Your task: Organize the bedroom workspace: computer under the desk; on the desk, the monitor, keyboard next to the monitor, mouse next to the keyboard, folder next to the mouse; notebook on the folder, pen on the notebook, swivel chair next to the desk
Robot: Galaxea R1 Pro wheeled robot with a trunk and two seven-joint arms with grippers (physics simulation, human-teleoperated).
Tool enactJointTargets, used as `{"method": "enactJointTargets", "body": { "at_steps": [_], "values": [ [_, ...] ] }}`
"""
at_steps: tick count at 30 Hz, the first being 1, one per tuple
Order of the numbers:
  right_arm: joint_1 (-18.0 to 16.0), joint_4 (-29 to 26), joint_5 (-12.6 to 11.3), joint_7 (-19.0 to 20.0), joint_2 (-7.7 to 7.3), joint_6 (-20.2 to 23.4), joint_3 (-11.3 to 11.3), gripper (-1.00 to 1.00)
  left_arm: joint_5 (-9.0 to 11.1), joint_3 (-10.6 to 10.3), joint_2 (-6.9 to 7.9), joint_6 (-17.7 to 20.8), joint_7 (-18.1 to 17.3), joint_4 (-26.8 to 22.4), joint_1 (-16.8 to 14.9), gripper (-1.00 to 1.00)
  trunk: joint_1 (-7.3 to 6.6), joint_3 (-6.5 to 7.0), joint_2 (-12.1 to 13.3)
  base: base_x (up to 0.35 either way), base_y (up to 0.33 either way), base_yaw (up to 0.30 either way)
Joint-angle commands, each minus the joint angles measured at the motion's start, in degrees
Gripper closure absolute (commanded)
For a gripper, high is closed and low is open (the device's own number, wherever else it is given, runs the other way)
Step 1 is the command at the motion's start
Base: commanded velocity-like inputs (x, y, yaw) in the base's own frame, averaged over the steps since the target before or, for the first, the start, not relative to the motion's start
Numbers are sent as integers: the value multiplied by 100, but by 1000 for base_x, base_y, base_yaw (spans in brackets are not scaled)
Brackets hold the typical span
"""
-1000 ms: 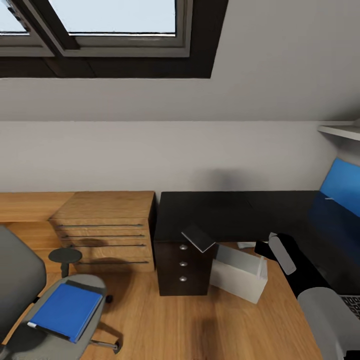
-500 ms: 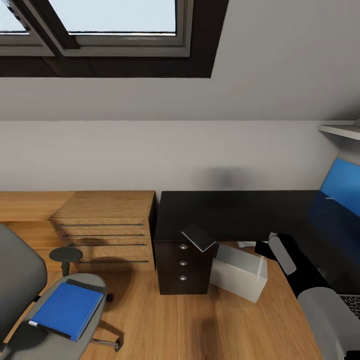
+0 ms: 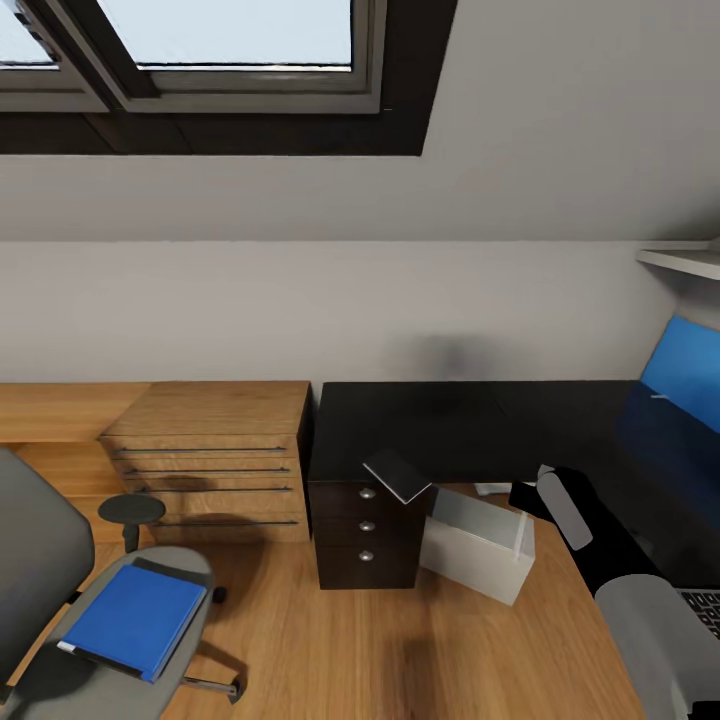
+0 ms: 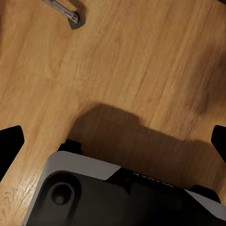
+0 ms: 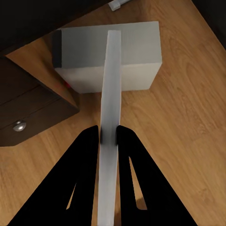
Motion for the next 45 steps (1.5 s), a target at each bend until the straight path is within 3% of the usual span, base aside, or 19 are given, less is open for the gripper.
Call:
{"method": "enactJointTargets", "body": {
  "at_steps": [1,14,45],
  "values": [
    [-6,-5,-63,-62,-7,4,24,100,52,18,-3,17,-13,-8,-2,-100,4,-13,-13,0,0,0],
    [-6,-7,-63,-62,1,-9,24,100,61,12,0,9,-15,-8,-2,-100,4,-13,-13,62,0,0],
    [-6,-13,-69,-53,-7,-16,24,100,60,12,-3,-203,-15,-1,-2,-100,4,-13,-13,324,-2,0]
  ]
}}
